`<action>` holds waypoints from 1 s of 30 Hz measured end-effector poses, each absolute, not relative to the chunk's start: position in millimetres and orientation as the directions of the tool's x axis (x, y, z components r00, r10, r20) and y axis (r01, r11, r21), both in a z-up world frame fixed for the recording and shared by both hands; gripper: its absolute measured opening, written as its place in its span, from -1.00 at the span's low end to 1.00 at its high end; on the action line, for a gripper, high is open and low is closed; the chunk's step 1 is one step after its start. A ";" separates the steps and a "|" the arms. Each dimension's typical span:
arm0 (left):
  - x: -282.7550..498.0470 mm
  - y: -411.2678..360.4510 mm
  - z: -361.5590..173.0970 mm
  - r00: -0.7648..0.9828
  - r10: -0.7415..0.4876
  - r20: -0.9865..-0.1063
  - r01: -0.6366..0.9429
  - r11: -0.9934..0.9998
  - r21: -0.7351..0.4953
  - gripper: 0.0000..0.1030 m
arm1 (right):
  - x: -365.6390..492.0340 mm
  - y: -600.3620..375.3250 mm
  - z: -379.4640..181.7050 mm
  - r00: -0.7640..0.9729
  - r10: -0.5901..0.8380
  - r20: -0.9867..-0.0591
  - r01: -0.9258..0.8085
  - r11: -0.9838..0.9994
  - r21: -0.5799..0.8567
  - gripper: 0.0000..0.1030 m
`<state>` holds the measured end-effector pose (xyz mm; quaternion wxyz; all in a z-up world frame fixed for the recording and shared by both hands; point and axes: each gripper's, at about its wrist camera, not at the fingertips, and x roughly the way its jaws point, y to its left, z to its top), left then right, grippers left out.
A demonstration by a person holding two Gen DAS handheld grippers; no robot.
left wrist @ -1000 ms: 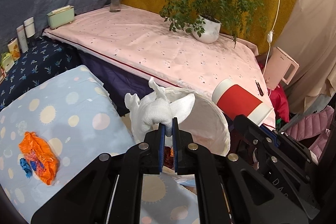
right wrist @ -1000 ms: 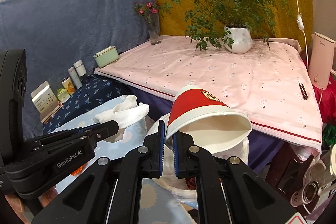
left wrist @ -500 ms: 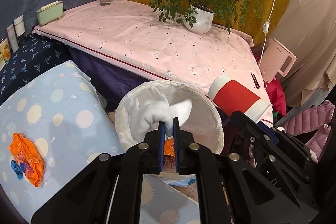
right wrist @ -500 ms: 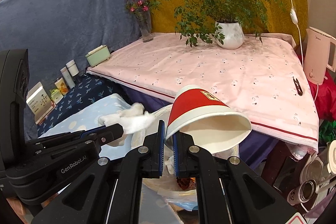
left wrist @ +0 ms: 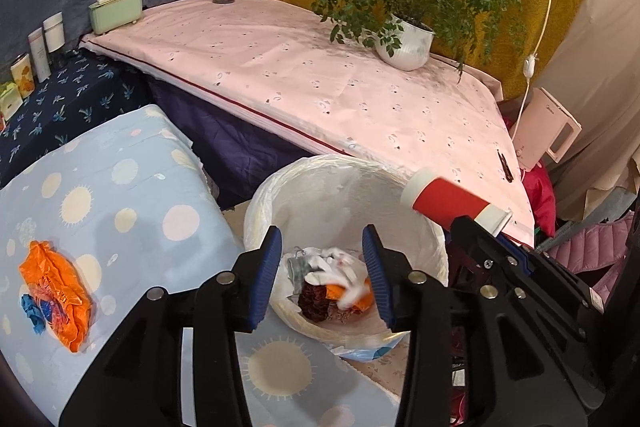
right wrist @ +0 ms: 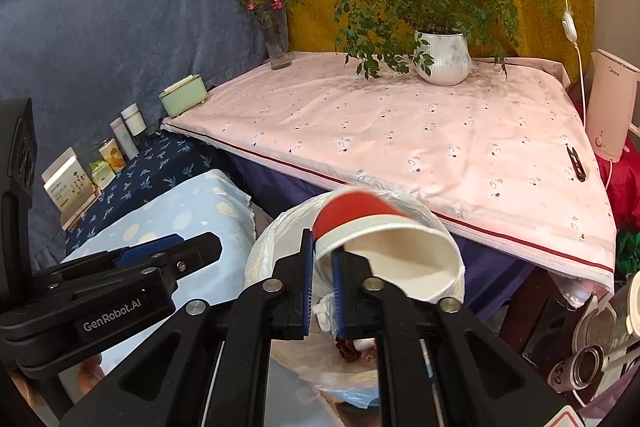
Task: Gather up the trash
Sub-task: 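Carry the glove and cup over the wastebasket and open both grippers, then move both tools back over the orange bag and blue glove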
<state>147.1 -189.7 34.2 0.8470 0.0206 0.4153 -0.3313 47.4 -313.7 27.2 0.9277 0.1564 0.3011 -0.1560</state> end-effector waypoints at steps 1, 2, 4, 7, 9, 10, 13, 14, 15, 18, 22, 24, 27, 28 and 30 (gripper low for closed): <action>148.3 -187.6 33.4 0.436 -0.542 -0.718 0.574 0.782 -0.242 -0.22 | 48.9 -313.1 27.0 0.769 -0.196 -0.609 0.384 0.902 0.195 -0.74; 149.8 -185.3 32.5 0.437 -0.540 -0.719 0.570 0.785 -0.243 -0.22 | 50.0 -313.0 26.9 0.769 -0.195 -0.609 0.384 0.903 0.195 -0.74; 152.7 -180.7 31.1 0.440 -0.537 -0.720 0.561 0.790 -0.246 -0.22 | 52.3 -311.4 26.4 0.768 -0.193 -0.610 0.381 0.904 0.194 -0.74; 155.4 -174.7 29.4 0.443 -0.532 -0.721 0.551 0.796 -0.249 -0.22 | 54.6 -307.9 26.0 0.769 -0.189 -0.611 0.376 0.907 0.192 -0.74; 156.5 -171.1 28.9 0.446 -0.530 -0.721 0.545 0.800 -0.251 -0.20 | 56.0 -305.5 26.5 0.769 -0.187 -0.611 0.372 0.909 0.190 -0.74; 157.1 -169.8 29.2 0.447 -0.530 -0.721 0.543 0.801 -0.252 -0.20 | 57.2 -304.5 26.9 0.770 -0.186 -0.611 0.370 0.909 0.190 -0.74; 157.5 -165.3 29.3 0.451 -0.527 -0.720 0.535 0.805 -0.254 -0.20 | 59.0 -300.1 29.0 0.772 -0.181 -0.609 0.362 0.913 0.187 -0.74; 157.9 -163.3 29.3 0.452 -0.527 -0.720 0.533 0.807 -0.255 -0.20 | 59.5 -298.2 29.9 0.773 -0.179 -0.608 0.359 0.915 0.187 -0.74; 158.1 -161.1 29.7 0.455 -0.525 -0.719 0.530 0.809 -0.255 -0.20 | 59.7 -296.2 30.7 0.774 -0.177 -0.607 0.355 0.916 0.186 -0.74; 158.1 -153.5 29.8 0.463 -0.521 -0.717 0.519 0.815 -0.258 -0.20 | 60.0 -288.8 33.1 0.777 -0.173 -0.605 0.346 0.921 0.181 -0.74; 158.6 -141.4 30.3 0.474 -0.513 -0.715 0.500 0.826 -0.260 -0.20 | 60.9 -279.9 35.9 0.782 -0.164 -0.602 0.331 0.927 0.178 -0.65; 159.0 -132.9 30.4 0.482 -0.508 -0.714 0.487 0.832 -0.264 -0.15 | 61.7 -274.4 37.8 0.785 -0.158 -0.599 0.322 0.930 0.177 -0.63; 160.0 -119.6 31.0 0.503 -0.495 -0.708 0.461 0.847 -0.265 -0.02 | 63.6 -263.2 40.0 0.789 -0.145 -0.597 0.304 0.937 0.174 -0.62; 160.7 -115.4 30.8 0.505 -0.493 -0.709 0.455 0.849 -0.267 -0.02 | 64.6 -259.3 40.6 0.790 -0.141 -0.596 0.297 0.939 0.172 -0.62; 161.4 -106.7 30.8 0.512 -0.486 -0.708 0.441 0.856 -0.268 -0.02 | 67.6 -251.1 41.4 0.792 -0.131 -0.597 0.283 0.944 0.169 -0.62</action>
